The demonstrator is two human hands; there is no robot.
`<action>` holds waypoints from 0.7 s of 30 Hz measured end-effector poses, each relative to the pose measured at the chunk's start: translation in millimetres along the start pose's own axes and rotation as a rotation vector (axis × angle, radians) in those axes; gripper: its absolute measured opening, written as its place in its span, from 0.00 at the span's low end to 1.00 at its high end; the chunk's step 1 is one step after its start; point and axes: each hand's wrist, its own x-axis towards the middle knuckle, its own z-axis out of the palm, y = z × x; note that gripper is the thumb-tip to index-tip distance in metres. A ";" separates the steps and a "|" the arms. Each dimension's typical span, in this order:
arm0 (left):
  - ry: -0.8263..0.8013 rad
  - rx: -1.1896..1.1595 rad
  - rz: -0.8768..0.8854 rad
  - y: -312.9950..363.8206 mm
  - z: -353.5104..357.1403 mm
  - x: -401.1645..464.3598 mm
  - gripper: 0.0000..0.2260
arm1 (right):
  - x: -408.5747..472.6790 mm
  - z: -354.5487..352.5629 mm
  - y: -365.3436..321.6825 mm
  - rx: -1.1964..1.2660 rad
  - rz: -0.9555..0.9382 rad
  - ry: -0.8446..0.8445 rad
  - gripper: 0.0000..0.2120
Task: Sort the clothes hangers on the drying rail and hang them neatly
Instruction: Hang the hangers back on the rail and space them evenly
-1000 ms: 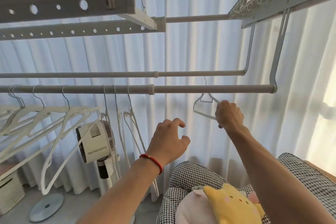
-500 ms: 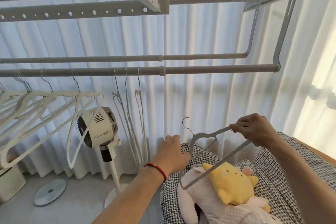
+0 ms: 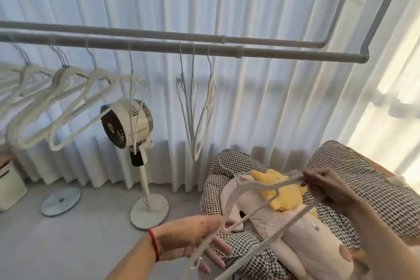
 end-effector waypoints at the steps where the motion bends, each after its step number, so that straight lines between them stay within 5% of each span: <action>1: -0.027 -0.018 0.001 -5.9 0.7 -11.4 0.22 | -0.6 11.9 9.9 0.046 0.023 -0.030 0.19; 7: 0.150 0.233 0.058 -13.6 29.1 -65.9 0.18 | 20.6 81.2 44.3 0.101 0.044 -0.215 0.27; 10: 0.227 0.081 0.131 -19.4 32.4 -94.0 0.17 | 36.1 118.7 38.2 0.118 0.027 -0.286 0.28; 14: 0.525 -0.018 0.108 -29.8 23.3 -130.5 0.17 | 49.7 182.1 16.2 -0.135 -0.105 -0.313 0.25; 17: 0.759 0.110 0.010 -32.2 13.3 -163.2 0.16 | 53.2 228.5 2.0 -0.396 -0.249 -0.319 0.12; 21: 1.061 0.308 -0.122 -22.0 2.5 -199.7 0.15 | 39.0 270.5 -19.0 -0.569 -0.325 -0.500 0.12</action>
